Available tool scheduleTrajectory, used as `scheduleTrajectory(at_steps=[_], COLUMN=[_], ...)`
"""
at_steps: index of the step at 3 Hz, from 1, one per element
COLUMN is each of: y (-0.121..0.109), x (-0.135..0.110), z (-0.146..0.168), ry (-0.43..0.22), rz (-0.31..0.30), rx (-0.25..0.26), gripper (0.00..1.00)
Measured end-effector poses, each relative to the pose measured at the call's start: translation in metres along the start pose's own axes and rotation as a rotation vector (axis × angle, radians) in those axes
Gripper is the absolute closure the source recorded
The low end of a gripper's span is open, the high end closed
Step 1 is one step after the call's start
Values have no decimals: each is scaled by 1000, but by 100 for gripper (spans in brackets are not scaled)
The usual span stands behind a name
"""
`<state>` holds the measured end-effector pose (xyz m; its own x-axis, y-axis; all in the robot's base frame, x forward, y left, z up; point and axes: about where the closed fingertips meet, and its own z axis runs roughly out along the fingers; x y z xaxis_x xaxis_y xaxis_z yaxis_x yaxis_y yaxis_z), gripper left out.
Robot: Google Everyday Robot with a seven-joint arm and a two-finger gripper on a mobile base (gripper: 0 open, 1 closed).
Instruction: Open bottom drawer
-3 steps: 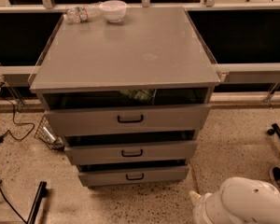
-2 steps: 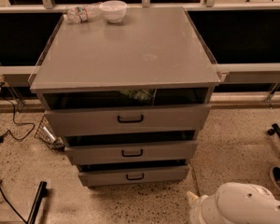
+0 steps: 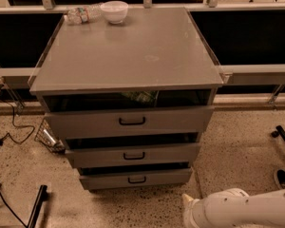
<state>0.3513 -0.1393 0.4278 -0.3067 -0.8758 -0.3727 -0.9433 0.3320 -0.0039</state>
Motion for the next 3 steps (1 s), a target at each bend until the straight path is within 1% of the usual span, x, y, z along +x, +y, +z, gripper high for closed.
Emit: scheduleTrajectory(at_steps=[1,2,3], y=[-14,-30,-30], x=[7,17,17], z=[37,94,94], ry=[-13,-39,-39], rz=[-17,13,13], rx=[10,-13,-13], gripper=[0,0,0])
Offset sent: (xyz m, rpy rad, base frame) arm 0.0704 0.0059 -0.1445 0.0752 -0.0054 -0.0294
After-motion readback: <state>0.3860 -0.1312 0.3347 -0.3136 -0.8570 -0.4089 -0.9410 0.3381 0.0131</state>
